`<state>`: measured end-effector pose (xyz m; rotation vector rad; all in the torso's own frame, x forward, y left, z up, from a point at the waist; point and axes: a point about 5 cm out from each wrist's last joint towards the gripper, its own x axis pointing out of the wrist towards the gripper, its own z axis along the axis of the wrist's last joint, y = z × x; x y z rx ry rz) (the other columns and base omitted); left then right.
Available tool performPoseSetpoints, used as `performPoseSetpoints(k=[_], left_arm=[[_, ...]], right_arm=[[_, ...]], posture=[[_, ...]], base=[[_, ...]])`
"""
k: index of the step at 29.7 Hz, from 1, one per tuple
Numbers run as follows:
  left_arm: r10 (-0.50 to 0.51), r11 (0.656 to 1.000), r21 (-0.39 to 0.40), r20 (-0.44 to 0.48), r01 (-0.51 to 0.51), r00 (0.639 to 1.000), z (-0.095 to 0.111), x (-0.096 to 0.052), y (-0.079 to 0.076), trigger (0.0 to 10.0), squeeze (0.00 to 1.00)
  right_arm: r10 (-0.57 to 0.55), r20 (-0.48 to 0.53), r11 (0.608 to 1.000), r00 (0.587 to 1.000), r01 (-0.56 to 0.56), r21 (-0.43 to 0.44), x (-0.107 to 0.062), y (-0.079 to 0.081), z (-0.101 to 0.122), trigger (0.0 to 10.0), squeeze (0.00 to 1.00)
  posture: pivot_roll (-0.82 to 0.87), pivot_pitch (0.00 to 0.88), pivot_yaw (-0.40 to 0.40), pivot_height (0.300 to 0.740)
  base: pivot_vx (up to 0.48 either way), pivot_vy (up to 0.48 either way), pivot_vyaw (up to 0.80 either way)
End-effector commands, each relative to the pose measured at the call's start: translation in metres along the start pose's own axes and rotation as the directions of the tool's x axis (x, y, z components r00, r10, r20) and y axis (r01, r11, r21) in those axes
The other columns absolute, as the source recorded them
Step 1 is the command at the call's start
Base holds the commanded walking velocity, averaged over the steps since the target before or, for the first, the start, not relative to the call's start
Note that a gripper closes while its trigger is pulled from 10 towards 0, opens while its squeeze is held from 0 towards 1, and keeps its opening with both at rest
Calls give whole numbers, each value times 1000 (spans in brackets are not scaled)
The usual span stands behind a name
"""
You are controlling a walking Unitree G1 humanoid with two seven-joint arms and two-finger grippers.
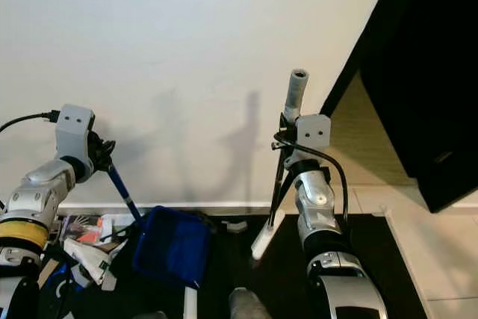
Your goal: Sweep floor
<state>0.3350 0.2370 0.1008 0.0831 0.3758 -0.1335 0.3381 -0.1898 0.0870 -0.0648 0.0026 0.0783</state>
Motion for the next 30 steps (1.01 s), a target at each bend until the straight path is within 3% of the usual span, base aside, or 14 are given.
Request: performPoseSetpoints(k=[1,26,30], left_arm=[[-7,1000,-1,26,7,1000,5,1,-1,10000,0],[-15,1000,-5,32,15,999,6,1,-6,10000,0],[-11,1000,-8,34,11,999,6,2,-6,10000,0]], right_arm=[[-1,36,1000,999,1,-13,2,-2,8,10000,0],[16,36,1000,999,-16,-11,2,1,7,10000,0],[14,36,1000,999,-14,-9,2,1,7,10000,0]], posture=[[60,45,-2,740],[62,47,1,740],[61,48,2,740]], base=[[0,0,0],[0,0,0],[0,-320,0]])
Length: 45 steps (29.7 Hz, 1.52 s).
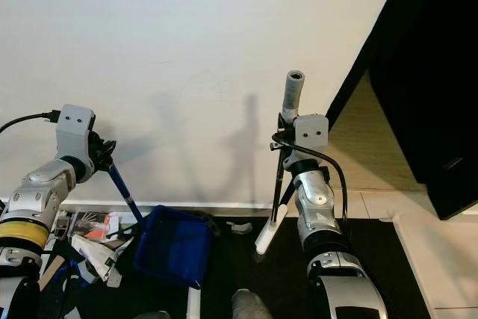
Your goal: Sweep floor
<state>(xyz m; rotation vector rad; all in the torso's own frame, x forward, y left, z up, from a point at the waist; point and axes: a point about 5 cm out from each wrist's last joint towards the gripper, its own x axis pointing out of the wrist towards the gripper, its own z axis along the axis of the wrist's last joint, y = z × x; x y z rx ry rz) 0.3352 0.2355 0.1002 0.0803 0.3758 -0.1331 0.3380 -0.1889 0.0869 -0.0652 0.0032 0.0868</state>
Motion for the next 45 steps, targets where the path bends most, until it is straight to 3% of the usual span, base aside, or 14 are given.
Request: performPoseSetpoints(k=[1,15,45], left_arm=[[-11,1000,-6,34,11,999,7,1,-5,10000,0],[9,1000,-11,17,-9,1000,5,2,-3,10000,0],[39,999,-12,0,-39,999,2,3,0,10000,0]], right_arm=[[6,36,1000,999,-6,-9,2,0,7,10000,0],[4,34,1000,999,-4,-8,2,0,7,10000,0],[3,34,1000,999,-3,-8,1,0,7,10000,0]], posture=[[61,48,2,740],[61,48,2,740],[59,52,1,740]], base=[[0,-364,0],[103,-393,0],[0,0,0]])
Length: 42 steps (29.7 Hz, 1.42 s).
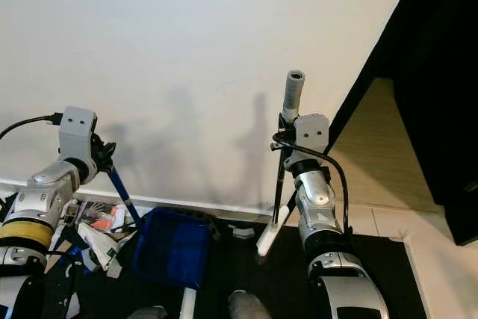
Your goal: Sweep floor
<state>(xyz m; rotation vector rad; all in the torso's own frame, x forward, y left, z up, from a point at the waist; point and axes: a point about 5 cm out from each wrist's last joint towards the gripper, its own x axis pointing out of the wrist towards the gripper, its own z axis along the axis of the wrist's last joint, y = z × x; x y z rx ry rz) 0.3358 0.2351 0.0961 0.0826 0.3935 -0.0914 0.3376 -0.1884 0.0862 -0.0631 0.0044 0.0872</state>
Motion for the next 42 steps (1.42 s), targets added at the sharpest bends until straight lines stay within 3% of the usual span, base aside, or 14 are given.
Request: performPoseSetpoints(k=[1,17,42], left_arm=[[-2,1000,-5,19,2,1000,6,1,0,10000,0],[11,1000,-12,15,-10,1000,6,1,2,10000,0],[44,999,-14,-5,-45,999,2,3,5,10000,0]], right_arm=[[3,35,1000,999,-2,-10,2,-1,7,10000,0],[3,36,1000,999,-3,-11,2,-1,8,10000,0],[12,33,1000,999,-11,-14,2,0,7,10000,0]], posture=[[59,52,1,740],[59,49,2,740],[58,48,1,740]], base=[[0,0,0],[0,-413,0],[0,0,0]])
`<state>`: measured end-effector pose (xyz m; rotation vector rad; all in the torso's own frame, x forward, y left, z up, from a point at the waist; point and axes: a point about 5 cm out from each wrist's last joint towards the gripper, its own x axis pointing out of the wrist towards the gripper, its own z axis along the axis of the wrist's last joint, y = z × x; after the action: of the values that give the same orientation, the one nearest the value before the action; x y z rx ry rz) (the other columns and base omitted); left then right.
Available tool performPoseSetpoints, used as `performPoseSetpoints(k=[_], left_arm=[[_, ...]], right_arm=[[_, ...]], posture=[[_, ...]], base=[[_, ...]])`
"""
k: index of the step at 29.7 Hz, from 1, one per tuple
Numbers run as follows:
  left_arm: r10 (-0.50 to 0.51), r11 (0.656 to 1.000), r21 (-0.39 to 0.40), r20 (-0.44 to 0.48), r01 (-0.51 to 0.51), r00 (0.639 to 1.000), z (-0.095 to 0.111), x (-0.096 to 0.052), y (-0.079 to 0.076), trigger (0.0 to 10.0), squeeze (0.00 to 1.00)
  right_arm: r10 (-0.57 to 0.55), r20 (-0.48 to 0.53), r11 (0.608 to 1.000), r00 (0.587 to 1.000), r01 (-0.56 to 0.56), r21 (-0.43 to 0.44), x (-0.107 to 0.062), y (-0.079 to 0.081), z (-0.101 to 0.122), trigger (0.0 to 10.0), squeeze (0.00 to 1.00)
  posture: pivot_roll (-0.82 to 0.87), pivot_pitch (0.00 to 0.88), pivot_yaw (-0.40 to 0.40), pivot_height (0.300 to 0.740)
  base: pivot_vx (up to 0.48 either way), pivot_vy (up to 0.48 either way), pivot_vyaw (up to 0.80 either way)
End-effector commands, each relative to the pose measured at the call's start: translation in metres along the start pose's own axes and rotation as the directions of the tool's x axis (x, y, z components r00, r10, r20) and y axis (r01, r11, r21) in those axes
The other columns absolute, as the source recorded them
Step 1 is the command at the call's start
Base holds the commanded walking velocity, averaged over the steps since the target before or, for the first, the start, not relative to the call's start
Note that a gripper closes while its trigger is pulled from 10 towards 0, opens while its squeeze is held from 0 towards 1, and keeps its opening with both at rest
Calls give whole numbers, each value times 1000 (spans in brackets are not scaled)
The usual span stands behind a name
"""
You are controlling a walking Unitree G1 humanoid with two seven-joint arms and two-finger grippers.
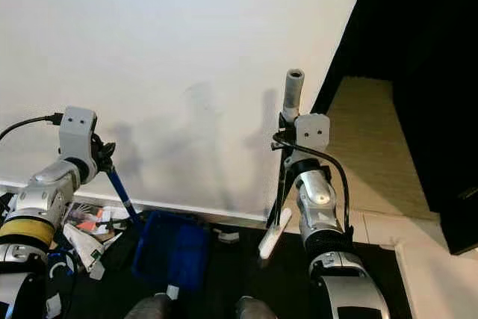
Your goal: Sweep floor
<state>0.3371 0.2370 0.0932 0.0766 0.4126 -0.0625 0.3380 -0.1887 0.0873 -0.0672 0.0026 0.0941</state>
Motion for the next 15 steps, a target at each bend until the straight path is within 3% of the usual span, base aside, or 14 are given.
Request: performPoseSetpoints(k=[1,10,15], left_arm=[[27,1000,-6,14,-27,1000,4,1,4,10000,0],[53,999,-8,15,-52,999,8,6,3,10000,0],[39,999,-34,59,-37,998,21,13,-5,10000,0]], right_arm=[[8,28,1000,1000,-8,-9,1,0,5,10000,0],[85,6,996,996,-85,5,-2,7,0,10000,0],[193,-1,981,981,-193,18,-3,26,-4,10000,0]], posture=[[59,52,0,740],[65,81,6,740],[63,112,19,740]], base=[[0,0,0],[0,0,0],[0,0,0]])
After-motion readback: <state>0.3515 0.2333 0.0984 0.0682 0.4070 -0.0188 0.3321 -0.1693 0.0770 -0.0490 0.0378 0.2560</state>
